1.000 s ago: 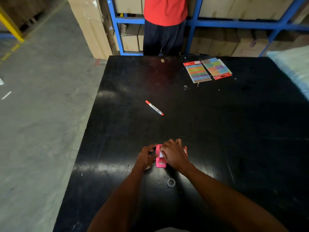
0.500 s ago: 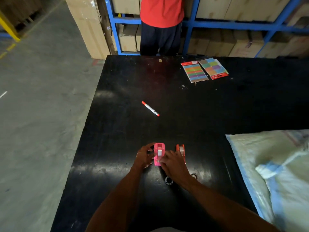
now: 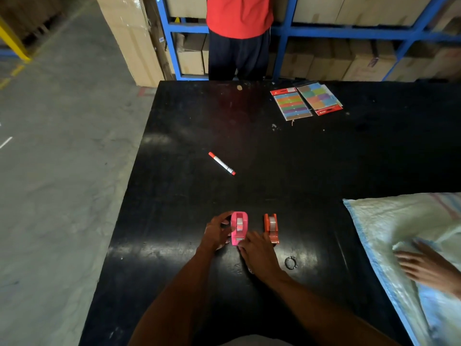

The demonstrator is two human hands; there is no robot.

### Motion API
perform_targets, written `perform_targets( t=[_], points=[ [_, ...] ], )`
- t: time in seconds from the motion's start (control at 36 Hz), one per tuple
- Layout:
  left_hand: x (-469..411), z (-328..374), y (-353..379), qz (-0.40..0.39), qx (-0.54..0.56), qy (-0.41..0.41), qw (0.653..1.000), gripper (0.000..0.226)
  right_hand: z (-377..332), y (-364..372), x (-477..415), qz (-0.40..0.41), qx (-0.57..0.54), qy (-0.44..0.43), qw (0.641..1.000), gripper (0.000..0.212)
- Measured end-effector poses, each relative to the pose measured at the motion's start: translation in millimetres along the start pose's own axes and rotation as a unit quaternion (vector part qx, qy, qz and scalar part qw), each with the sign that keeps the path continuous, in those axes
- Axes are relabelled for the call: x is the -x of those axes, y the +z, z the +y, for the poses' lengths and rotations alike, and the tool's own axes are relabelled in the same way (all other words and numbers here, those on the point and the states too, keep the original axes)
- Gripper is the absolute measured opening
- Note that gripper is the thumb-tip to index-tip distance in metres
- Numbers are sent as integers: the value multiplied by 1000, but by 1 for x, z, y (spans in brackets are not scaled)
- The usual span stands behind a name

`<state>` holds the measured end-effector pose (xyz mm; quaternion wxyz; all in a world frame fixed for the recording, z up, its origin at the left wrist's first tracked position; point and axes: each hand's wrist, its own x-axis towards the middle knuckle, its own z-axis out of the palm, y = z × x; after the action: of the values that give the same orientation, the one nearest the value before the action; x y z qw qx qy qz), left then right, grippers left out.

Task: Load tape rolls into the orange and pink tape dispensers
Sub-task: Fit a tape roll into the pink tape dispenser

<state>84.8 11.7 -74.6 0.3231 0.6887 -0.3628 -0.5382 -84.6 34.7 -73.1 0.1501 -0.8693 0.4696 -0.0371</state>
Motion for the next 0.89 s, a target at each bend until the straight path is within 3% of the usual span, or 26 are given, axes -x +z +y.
perform_targets(
  t=[0.11, 0.44, 0.58, 0.78, 0.83, 0.89],
  points=[
    [0, 0, 0, 3, 2, -14, 1000, 48, -9, 0, -4, -3, 30, 18, 999, 2],
    [-3, -10, 1, 13, -102, 26, 994, 48, -21, -2, -3, -1, 67, 38, 997, 17],
    [1, -7, -1, -3, -175, 36, 984, 61, -23, -4, 0, -13, 53, 48, 997, 19],
    [26, 1, -1, -12, -234, 52, 971, 80, -14, -15, 19, -18, 62, -10, 998, 22],
    [30, -3, -1, 0, -243, 57, 968, 77, -10, -17, 28, -1, 62, -21, 998, 23],
    [43, -2, 3, 22, -247, 57, 967, 60, -5, -23, 38, 14, 55, -24, 998, 18]
  ],
)
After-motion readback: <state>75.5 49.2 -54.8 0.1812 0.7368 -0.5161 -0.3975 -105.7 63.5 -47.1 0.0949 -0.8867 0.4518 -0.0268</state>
